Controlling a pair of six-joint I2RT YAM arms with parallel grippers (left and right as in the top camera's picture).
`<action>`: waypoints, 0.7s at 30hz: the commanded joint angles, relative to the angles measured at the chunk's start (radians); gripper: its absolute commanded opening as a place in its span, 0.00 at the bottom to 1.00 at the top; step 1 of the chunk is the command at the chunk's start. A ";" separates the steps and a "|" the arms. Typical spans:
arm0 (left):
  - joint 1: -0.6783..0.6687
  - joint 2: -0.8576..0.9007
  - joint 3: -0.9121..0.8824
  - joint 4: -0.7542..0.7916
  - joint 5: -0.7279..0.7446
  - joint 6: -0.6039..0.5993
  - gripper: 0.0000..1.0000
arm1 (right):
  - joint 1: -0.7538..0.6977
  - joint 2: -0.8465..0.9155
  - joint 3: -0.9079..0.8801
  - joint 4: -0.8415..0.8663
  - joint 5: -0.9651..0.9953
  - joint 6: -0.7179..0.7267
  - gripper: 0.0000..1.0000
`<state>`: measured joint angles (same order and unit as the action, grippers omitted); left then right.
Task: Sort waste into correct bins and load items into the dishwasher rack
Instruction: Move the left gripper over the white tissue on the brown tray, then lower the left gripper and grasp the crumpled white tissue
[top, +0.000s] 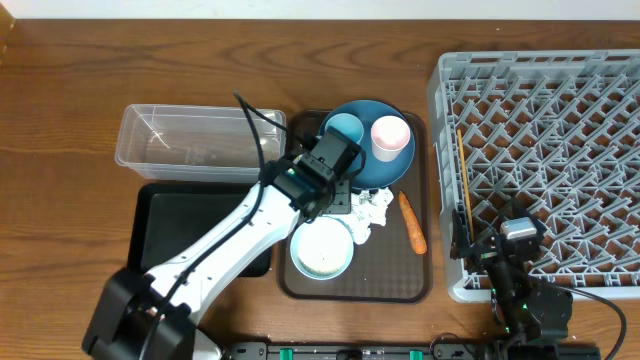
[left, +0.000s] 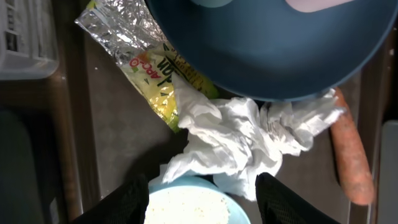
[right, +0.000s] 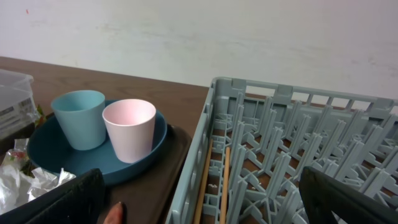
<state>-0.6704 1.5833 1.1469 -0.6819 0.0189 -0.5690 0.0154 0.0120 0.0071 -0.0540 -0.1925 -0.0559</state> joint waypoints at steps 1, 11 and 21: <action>-0.003 0.032 -0.004 0.005 -0.020 -0.013 0.58 | 0.005 -0.005 -0.002 -0.003 0.002 -0.009 0.99; -0.003 0.172 -0.012 0.018 -0.001 -0.013 0.59 | 0.005 -0.005 -0.002 -0.003 0.002 -0.009 0.99; -0.003 0.201 -0.012 0.009 -0.001 -0.004 0.59 | 0.005 -0.005 -0.002 -0.003 0.002 -0.009 0.99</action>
<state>-0.6708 1.7840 1.1408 -0.6701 0.0227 -0.5732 0.0154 0.0120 0.0071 -0.0540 -0.1925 -0.0559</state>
